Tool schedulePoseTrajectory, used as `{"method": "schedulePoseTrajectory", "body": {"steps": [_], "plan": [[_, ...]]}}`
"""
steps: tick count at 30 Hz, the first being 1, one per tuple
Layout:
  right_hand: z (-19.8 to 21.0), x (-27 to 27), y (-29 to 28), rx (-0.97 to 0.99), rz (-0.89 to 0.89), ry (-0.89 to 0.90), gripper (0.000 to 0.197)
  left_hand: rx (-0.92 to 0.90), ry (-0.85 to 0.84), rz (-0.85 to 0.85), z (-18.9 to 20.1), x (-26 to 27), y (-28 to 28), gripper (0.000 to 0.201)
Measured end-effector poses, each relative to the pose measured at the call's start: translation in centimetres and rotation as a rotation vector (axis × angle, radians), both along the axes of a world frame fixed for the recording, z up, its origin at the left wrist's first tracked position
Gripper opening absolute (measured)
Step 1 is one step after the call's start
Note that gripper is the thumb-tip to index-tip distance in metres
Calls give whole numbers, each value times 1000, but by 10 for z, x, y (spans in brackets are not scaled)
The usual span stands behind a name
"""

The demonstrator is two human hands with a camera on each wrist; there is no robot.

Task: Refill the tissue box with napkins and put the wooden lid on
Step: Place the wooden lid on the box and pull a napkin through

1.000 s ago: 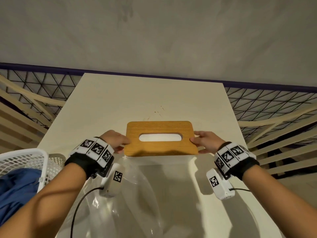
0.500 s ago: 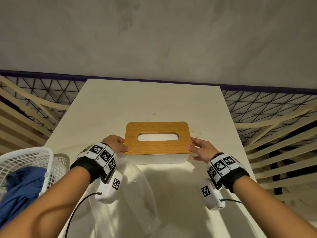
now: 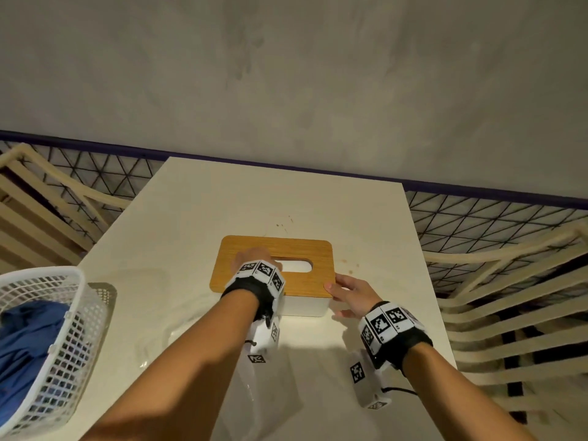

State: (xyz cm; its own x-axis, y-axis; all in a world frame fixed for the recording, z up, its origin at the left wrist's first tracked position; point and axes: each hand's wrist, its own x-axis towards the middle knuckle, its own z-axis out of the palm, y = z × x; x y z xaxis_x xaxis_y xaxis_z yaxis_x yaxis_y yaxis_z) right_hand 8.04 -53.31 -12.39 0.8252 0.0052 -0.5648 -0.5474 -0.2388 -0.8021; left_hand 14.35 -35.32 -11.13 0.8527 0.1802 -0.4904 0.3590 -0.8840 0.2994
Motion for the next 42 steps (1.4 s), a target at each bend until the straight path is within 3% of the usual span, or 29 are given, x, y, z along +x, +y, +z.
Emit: {"method": "schedulePoseTrajectory", "body": {"steps": [7, 16, 25, 31, 34, 37, 40, 42], "plan": [[-4, 2, -5, 86, -16, 25, 48, 15, 9, 91, -11, 4, -5, 19], [-6, 1, -8, 69, 11, 19, 49, 97, 5, 153, -12, 1, -15, 31], [-4, 0, -8, 80, 27, 9, 49, -23, 18, 149, -12, 4, -6, 34], [0, 1, -7, 44, 55, 18, 48, -64, -93, 135, -12, -1, 1, 30], [3, 0, -5, 25, 73, 5, 46, 0, -161, 93, -7, -6, -1, 36], [5, 2, -4, -79, 115, -65, 47, -15, -180, 79, 1, -7, 2, 28], [6, 9, 1, -396, 246, -212, 53, -102, -140, 142, 8, -6, 14, 28], [12, 15, 9, -561, 311, -376, 50, -109, -150, 83, 10, -7, 14, 24]]}}
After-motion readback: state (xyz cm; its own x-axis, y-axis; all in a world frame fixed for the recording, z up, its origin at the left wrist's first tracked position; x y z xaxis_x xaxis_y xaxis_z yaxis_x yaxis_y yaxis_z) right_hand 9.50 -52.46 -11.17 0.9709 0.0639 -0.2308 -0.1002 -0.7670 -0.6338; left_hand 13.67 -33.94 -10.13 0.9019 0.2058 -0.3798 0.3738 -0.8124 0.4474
